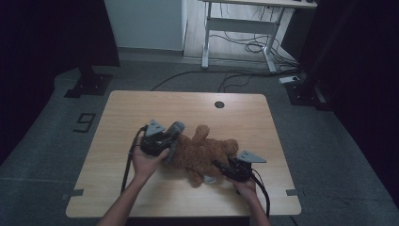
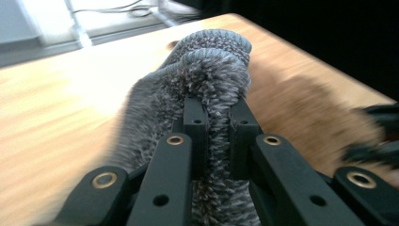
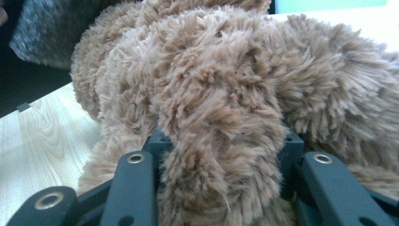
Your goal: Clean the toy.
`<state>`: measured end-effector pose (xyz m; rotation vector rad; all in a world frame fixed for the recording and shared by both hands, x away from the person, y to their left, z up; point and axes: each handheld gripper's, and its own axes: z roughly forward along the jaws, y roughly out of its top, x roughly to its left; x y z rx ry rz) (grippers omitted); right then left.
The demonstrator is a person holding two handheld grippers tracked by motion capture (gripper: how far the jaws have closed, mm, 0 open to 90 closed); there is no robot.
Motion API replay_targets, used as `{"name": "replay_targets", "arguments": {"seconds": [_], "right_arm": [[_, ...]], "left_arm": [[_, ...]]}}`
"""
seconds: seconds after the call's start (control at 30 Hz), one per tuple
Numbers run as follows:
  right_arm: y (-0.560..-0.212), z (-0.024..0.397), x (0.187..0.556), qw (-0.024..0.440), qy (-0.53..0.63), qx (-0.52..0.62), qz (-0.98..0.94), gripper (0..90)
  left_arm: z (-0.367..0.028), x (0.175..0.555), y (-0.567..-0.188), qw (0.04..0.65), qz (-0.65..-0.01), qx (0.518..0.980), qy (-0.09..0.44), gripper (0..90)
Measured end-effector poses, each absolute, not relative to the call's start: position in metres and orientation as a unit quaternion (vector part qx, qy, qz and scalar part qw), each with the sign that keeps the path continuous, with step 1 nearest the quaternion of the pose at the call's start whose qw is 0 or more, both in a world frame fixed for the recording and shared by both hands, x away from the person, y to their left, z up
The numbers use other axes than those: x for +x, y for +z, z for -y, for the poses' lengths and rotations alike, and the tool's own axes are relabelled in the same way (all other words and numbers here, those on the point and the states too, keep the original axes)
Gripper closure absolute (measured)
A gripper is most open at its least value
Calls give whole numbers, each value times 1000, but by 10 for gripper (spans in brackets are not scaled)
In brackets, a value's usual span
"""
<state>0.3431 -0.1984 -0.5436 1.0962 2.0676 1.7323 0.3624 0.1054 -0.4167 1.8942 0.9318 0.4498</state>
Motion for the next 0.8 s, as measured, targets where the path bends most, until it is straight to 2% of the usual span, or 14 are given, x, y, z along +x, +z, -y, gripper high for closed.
{"name": "replay_targets", "arguments": {"seconds": [0.2,0.3,0.4,0.57,0.63,0.7,0.8], "right_arm": [[-543,198,342,111,591,377,-705,556],[-543,198,342,115,590,375,-706,556],[-543,197,341,118,588,376,-707,556],[-544,196,341,121,584,379,-708,555],[-543,195,341,124,581,378,-710,556],[-543,195,341,124,581,379,-710,556],[-543,196,341,124,581,379,-710,556]], "left_arm": [[-13,372,-413,470,-324,806,158,809],[28,378,-425,432,-312,829,168,808],[48,388,-444,397,-320,846,152,807],[38,394,-456,394,-339,842,146,808],[33,394,-453,386,-340,843,158,809],[16,394,-449,357,-349,844,197,811],[-10,398,-451,343,-372,839,202,812]]}}
